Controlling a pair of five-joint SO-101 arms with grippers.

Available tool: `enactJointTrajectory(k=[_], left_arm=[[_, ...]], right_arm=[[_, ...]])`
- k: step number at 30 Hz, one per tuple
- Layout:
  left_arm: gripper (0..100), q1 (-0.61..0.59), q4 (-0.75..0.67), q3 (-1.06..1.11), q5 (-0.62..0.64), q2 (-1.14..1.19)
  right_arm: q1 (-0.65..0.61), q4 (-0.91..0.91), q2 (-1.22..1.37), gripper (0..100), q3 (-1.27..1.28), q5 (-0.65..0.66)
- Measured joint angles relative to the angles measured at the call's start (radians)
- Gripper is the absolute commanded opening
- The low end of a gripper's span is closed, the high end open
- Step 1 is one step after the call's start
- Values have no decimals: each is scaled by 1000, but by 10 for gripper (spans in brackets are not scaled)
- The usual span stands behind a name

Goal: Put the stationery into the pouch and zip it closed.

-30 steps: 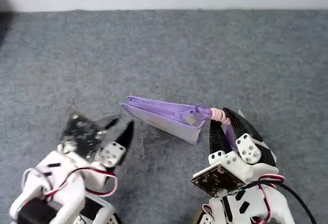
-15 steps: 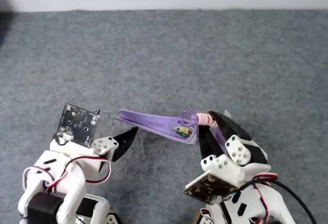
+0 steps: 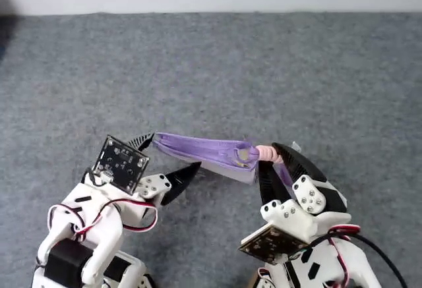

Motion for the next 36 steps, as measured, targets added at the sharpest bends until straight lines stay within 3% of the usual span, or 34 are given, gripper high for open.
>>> enactJointTrajectory(k=[6,10,17,24,31,36], left_arm=[[314,12,-3,18,-21,-3],[205,69,-5,18,-21,-12],[46,264,126,9,-18,-130],[50,327,173,14,-25,-221],[234,193,173,14,-25,-252],[250,180,163,40,-26,-252]], right_arm=[[26,0,0,7,0,0],[95,-46,2,7,20,0],[149,-166,2,7,100,-2],[137,-180,2,7,117,-28],[143,-181,0,7,129,-31],[121,-184,0,7,138,-32]])
